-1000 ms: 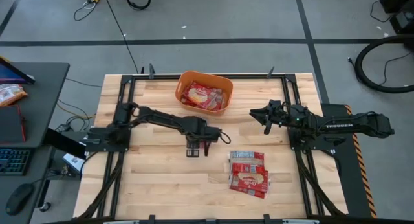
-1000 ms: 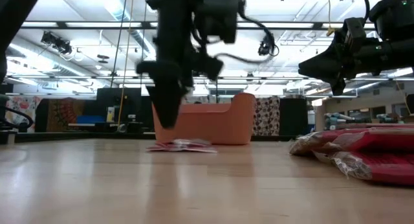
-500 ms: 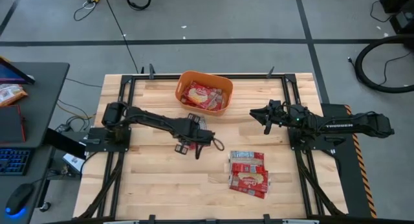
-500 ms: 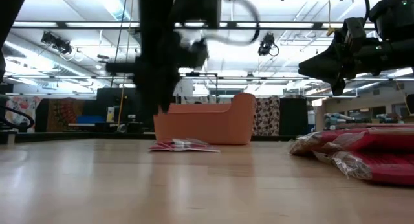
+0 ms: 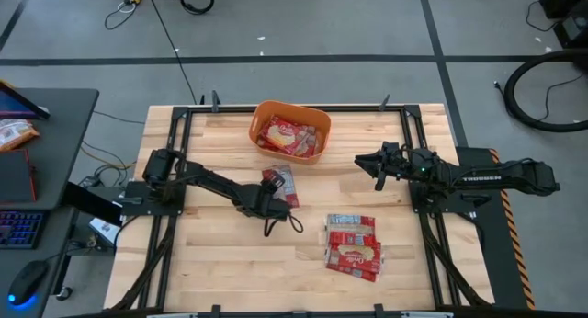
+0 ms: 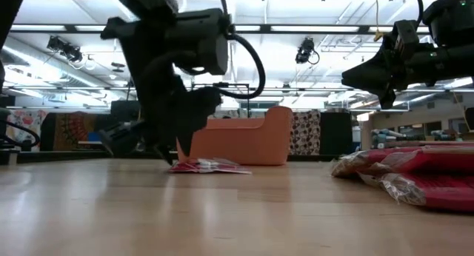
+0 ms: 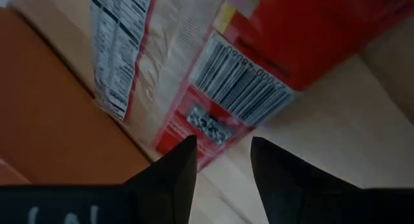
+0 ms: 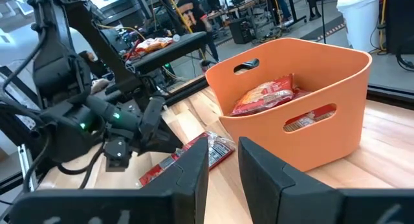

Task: Sort popcorn bags into baskets
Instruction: Put the red popcorn bag into the orange bin

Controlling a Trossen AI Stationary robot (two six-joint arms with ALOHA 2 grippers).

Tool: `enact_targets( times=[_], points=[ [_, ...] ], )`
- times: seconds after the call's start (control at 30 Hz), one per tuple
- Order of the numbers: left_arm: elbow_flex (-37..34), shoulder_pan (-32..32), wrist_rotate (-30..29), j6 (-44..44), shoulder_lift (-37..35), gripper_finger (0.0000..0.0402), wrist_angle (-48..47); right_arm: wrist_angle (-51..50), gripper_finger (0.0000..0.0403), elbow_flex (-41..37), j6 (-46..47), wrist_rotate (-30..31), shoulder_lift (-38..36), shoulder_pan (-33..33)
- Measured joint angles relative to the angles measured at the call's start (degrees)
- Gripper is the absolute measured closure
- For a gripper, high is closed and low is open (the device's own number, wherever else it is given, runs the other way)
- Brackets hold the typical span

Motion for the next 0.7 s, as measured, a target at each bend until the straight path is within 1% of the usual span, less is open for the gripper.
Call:
enact_targets(
  times=[0.17,0.23,0.3,0.33,0.43,0.47,0.6,0.67,0.7],
  points=[
    [-3.08,0.49,-0.77,2.76,-0.22,0.0252,5.68,0.0,0.0313,0.0,-0.02,0.0,0.0,0.0],
    [-4.08,0.86,-0.13,4.03,-0.44,0.026,7.41,0.0,0.0313,0.0,0.0,0.0,0.0,-0.01],
    [-4.97,1.04,0.97,4.76,-0.55,0.0282,8.14,0.0,0.0313,0.0,0.0,0.0,0.0,0.0],
    [-5.31,1.05,1.45,4.85,-0.54,0.0299,8.23,0.0,0.0313,0.0,0.0,0.0,0.0,-0.02],
    [-5.74,1.04,1.89,4.04,-0.46,0.0368,8.22,0.0,0.0313,0.0,0.0,0.0,0.0,0.0],
    [-5.74,1.04,1.97,3.26,-0.46,0.0383,8.28,0.0,0.0313,0.0,-0.01,0.0,0.0,-0.02],
    [-5.11,0.95,2.84,-0.05,-0.41,0.0392,7.68,0.0,0.0313,0.0,0.0,0.0,0.0,-0.02],
    [-3.27,0.98,3.84,-2.34,-0.43,0.0396,4.66,0.0,0.0313,0.0,0.0,0.0,0.0,0.0],
    [-2.13,1.03,5.49,-3.74,-0.83,0.0397,2.58,0.0,0.0313,0.0,-0.02,0.0,0.0,-0.01]
  ],
)
